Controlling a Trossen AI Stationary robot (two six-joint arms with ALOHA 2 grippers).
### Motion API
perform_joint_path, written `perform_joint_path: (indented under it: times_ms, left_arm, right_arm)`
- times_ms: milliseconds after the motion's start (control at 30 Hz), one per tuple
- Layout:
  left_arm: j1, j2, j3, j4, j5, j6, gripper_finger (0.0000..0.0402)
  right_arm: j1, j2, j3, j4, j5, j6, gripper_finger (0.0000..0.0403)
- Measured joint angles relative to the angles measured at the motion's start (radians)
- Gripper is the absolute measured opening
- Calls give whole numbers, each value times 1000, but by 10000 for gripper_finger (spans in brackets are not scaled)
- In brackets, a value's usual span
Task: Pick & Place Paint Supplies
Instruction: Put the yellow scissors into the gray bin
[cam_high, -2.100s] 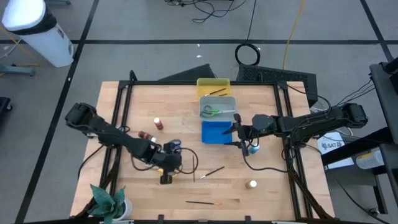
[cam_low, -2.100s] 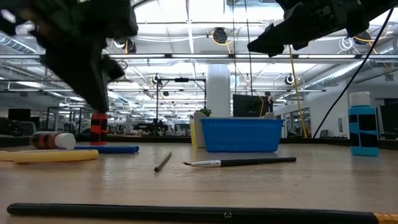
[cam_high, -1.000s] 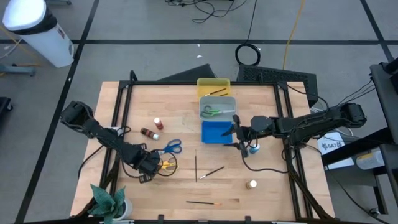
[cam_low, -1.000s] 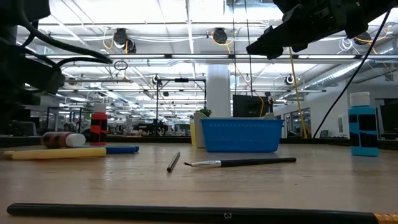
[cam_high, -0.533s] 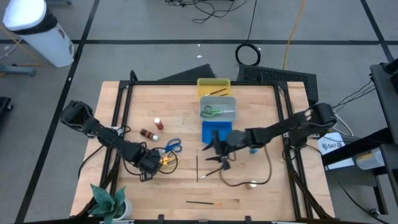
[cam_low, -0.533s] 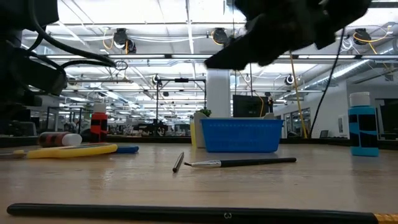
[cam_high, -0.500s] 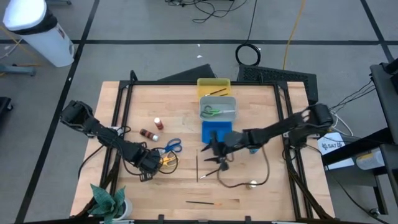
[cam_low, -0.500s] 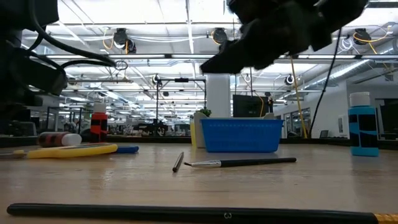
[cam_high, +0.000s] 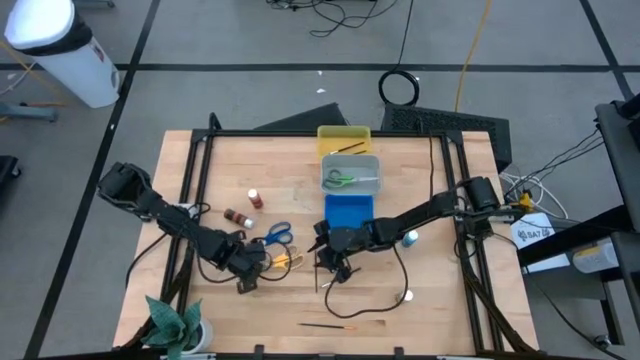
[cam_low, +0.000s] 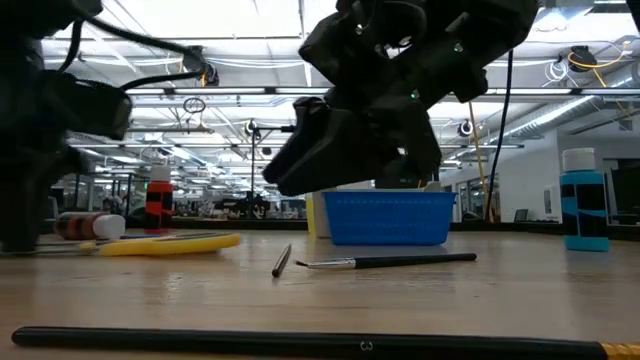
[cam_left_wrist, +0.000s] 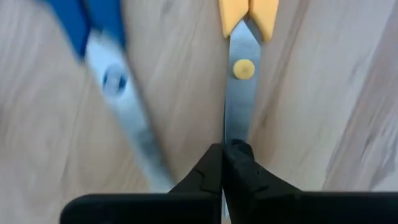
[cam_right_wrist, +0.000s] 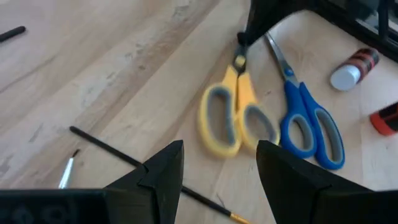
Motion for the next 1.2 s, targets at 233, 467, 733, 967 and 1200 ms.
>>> perform_joint_path:
  times_ms: [233,467,733,967,1200]
  left_arm:
    - [30,39,-1,253,-56,107,8]
    - [91,168,8,399,43,130,17]
    - [111,194,6,488,86,153,8]
    - [115,194,6,486,95,174,6]
    - [114,194,6,487,95,178,17]
  right_arm:
    - [-3,7,3,-20,1,-16,187]
    - [-1,7,2,-79,-3,62,187]
    - [24,-23,1,-230,-1,248,187]
    - [71,-47,1,-274,0,278,187]
    - [66,-10,-3,-300,-5,306,187]
